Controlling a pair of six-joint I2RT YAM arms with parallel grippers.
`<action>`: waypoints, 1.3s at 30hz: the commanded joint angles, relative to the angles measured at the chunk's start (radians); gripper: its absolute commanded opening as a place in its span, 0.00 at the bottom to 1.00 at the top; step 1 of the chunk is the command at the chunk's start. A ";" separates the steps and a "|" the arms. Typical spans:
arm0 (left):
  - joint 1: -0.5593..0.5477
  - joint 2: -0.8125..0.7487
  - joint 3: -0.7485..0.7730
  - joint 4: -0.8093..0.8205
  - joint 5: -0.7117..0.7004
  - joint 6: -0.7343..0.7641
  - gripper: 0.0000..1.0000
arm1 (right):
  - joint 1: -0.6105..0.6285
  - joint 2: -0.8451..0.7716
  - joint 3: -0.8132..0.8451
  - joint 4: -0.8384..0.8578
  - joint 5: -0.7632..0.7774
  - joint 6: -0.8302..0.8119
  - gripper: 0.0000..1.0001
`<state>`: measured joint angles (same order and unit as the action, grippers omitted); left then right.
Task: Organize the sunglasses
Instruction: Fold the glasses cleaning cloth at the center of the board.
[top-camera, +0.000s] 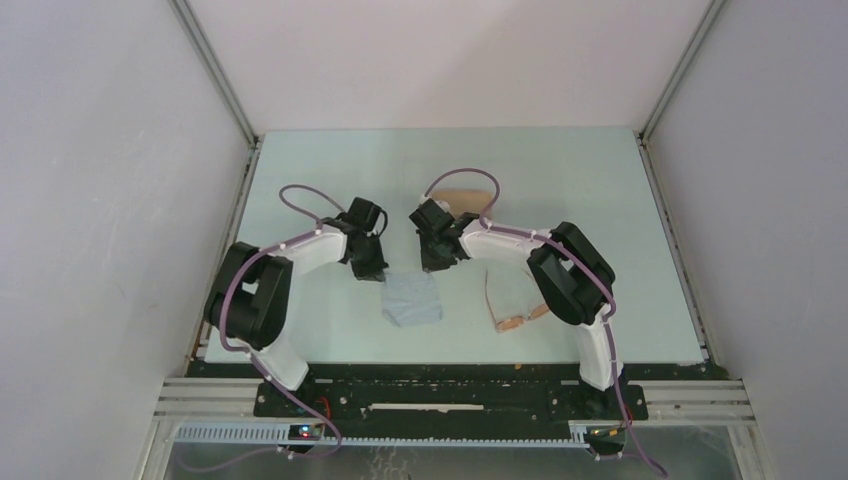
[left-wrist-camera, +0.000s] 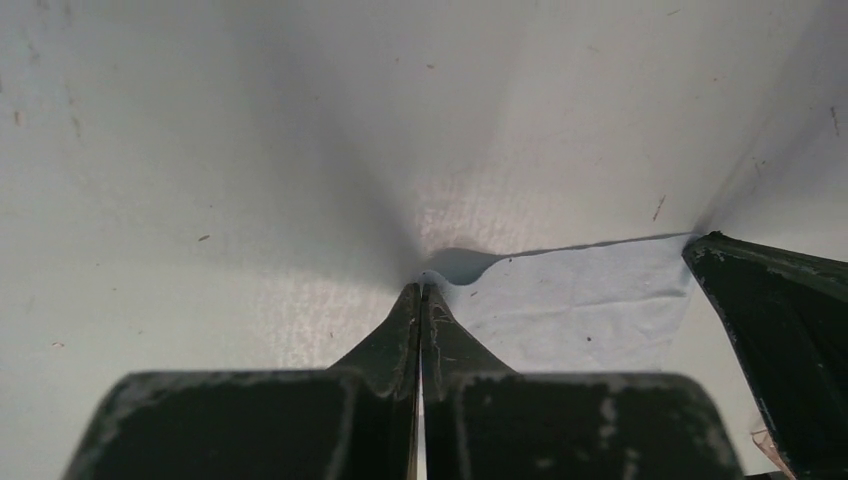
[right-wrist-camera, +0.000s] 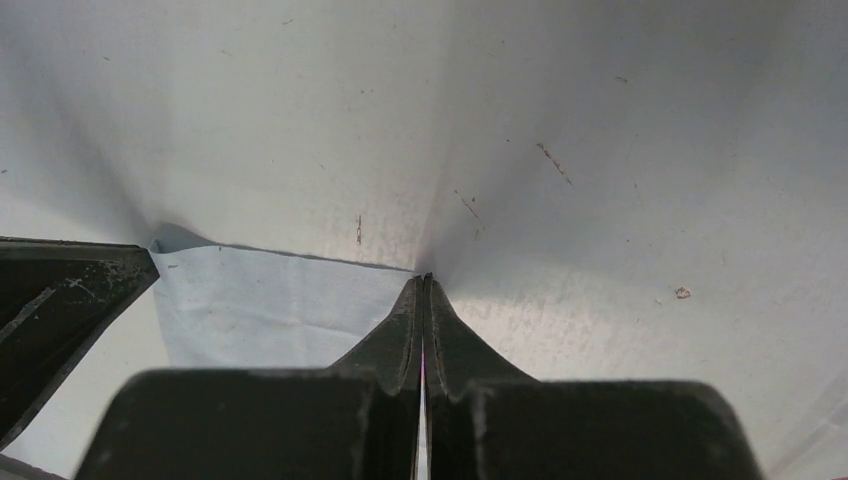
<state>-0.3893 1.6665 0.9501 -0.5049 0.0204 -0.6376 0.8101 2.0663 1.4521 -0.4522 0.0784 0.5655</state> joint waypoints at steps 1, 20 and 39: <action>0.006 0.007 0.071 0.022 0.018 0.030 0.00 | -0.020 -0.028 -0.024 0.022 0.056 0.026 0.00; 0.005 0.082 0.182 0.041 0.063 0.055 0.08 | -0.071 -0.081 -0.045 0.045 0.094 0.046 0.00; -0.005 0.192 0.234 -0.005 0.045 0.092 0.19 | -0.080 -0.059 -0.013 0.029 0.049 0.026 0.00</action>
<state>-0.3901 1.8275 1.1404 -0.4904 0.0635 -0.5659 0.7372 2.0369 1.4090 -0.4263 0.1284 0.6006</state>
